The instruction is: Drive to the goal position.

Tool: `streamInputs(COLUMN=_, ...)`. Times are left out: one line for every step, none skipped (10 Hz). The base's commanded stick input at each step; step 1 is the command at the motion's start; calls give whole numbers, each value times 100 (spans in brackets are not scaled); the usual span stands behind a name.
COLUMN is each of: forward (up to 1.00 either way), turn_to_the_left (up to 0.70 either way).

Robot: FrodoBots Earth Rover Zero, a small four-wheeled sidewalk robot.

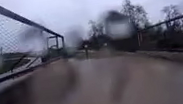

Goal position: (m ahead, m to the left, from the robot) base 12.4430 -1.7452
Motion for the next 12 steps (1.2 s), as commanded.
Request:
streamInputs(forward=70, turn_to_the_left=0)
streamInputs(forward=70, turn_to_the_left=0)
streamInputs(forward=70, turn_to_the_left=0)
streamInputs(forward=70, turn_to_the_left=0)
streamInputs(forward=70, turn_to_the_left=0)
streamInputs(forward=70, turn_to_the_left=0)
streamInputs(forward=70, turn_to_the_left=0)
streamInputs(forward=70, turn_to_the_left=0)
streamInputs(forward=70, turn_to_the_left=0)
streamInputs(forward=70, turn_to_the_left=0)
streamInputs(forward=70, turn_to_the_left=0)
streamInputs(forward=70, turn_to_the_left=0)
